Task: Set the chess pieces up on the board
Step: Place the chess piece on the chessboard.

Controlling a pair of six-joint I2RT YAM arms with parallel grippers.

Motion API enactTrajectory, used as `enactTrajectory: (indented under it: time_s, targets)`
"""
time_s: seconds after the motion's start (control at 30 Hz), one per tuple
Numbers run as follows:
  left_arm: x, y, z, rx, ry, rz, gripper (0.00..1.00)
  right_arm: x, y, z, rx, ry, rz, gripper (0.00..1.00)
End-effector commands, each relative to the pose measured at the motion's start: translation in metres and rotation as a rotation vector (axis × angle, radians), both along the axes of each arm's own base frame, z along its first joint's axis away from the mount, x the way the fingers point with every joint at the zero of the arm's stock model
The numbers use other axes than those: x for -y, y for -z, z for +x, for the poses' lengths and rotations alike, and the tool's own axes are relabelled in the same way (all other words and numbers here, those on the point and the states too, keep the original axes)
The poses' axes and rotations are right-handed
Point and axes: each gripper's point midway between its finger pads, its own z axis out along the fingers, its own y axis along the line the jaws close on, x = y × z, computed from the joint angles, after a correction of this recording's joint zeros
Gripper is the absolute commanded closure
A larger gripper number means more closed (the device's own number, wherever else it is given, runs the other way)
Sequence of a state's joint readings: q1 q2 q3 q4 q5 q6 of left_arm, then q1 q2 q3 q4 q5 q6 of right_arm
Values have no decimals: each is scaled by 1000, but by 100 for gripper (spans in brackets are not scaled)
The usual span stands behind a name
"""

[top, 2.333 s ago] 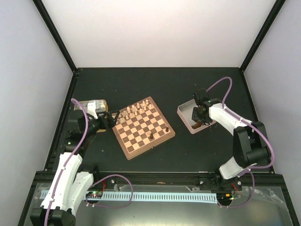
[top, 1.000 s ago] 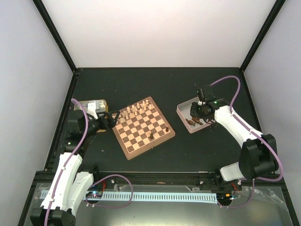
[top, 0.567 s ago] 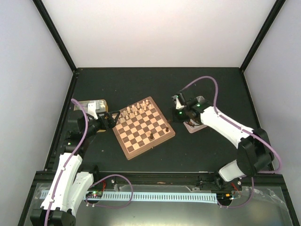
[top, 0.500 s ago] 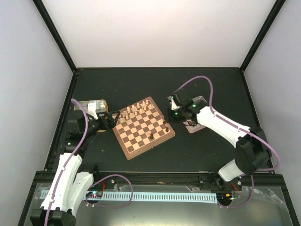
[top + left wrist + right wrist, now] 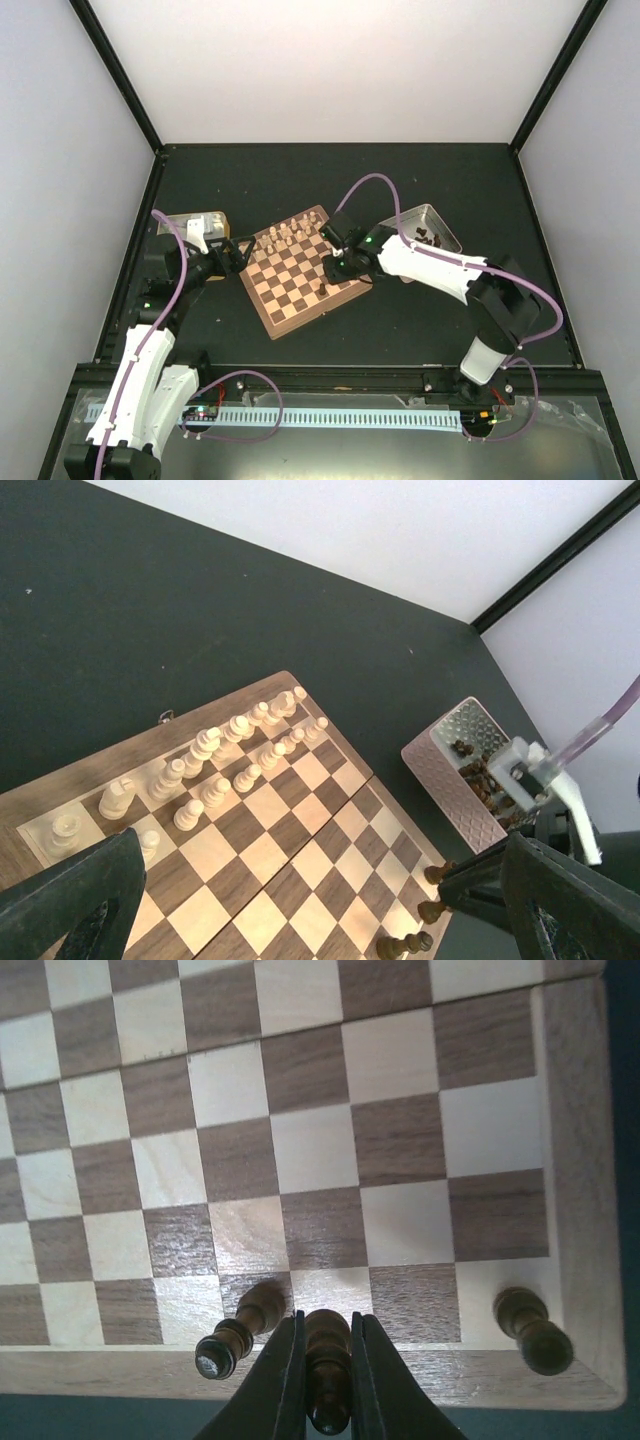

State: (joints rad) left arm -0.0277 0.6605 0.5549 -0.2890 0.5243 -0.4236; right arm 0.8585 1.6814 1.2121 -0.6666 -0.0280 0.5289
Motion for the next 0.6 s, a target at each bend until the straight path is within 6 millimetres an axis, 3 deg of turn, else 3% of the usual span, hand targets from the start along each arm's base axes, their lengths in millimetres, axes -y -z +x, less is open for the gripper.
enactTrajectory:
  time_s: [0.0,0.57]
  targets:
    - [3,-11,-1,26,15,-10,1,-4,5,-2,27,-29,-61,98]
    - [3,-9,-1,20,15,-7,1,-11,28,-6,-9,-37,-81,94]
